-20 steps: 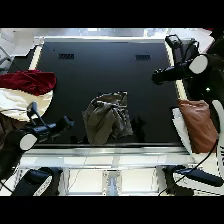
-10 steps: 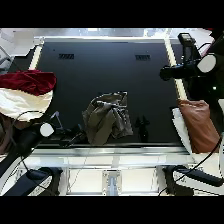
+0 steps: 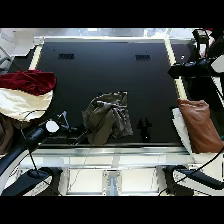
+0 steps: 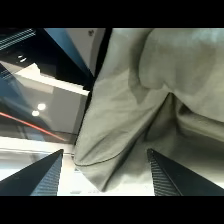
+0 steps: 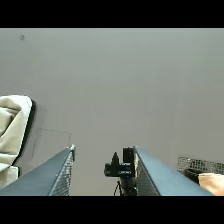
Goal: Fold the shirts.
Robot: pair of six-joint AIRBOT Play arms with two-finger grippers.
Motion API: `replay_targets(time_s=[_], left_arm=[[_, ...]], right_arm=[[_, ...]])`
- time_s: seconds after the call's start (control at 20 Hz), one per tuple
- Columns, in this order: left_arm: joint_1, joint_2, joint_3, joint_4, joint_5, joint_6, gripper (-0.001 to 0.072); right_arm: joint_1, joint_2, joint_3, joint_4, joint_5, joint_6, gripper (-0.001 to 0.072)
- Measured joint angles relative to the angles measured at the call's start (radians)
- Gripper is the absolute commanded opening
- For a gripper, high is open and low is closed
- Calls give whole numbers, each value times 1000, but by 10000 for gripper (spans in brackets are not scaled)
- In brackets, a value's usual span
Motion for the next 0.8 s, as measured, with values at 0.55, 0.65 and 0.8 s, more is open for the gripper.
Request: replay_targets(time_s=[0.55, 0.65, 0.8], left_arm=[[-81, -81, 0, -140, 128, 77, 11], [-83, -79, 1, -175, 154, 101, 10], [-84, -55, 1, -198, 167, 121, 11]], right_arm=[[-2, 1, 0, 19, 3, 0, 421], [-2, -8, -5, 23, -5, 0, 421], [-2, -48, -58, 87, -31, 0, 422]])
